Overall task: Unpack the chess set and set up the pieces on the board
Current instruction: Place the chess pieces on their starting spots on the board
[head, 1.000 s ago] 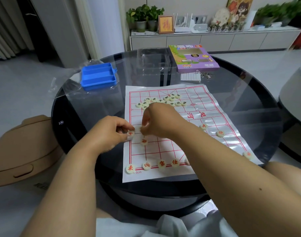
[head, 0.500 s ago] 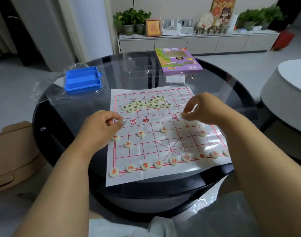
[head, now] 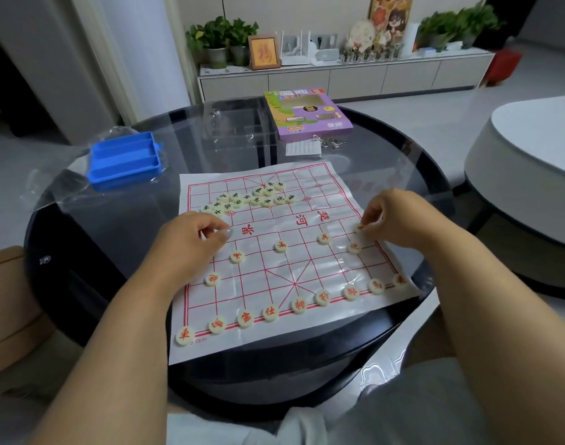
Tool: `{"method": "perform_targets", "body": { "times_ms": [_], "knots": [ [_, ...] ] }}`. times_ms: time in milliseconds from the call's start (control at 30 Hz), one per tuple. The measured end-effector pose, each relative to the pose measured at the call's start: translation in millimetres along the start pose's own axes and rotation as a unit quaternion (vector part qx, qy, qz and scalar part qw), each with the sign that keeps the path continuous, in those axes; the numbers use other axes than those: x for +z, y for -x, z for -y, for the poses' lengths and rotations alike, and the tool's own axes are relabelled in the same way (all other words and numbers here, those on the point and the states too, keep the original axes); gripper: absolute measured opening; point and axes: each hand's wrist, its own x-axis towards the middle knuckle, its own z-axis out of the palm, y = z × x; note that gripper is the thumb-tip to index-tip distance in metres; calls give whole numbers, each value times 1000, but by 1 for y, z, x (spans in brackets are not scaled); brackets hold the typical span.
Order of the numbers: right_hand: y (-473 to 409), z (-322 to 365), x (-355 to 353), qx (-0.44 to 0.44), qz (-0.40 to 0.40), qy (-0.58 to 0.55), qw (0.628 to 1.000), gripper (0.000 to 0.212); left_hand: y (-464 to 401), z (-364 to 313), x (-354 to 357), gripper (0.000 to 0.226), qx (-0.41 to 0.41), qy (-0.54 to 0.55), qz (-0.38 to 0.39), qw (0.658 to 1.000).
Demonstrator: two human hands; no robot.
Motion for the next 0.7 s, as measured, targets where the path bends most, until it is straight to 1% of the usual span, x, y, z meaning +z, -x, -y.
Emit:
{"method": "perform_targets", "body": {
  "times_ms": [100,400,500,600,700],
  "knots": [
    [0,-2,0,1,-6,7,1000,10,0,-2,2,23,9,-6,0,1000],
    [-1,-4,1,5,-17,18,1000,9,1,-3,3,23,16,-15,-9,1000],
    [0,-4,0,6,-16,21,1000,17,1,-3,2,22,15,-17,-6,1000],
    [-1,0,-2,-9,-60,28,998,29,-1,-3,0,22,14,-18,-8,1000],
    [-6,12,-3,-38,-92,21,995,27,-4,-3,-6,25,7,-15,-16,1000]
  ]
}}
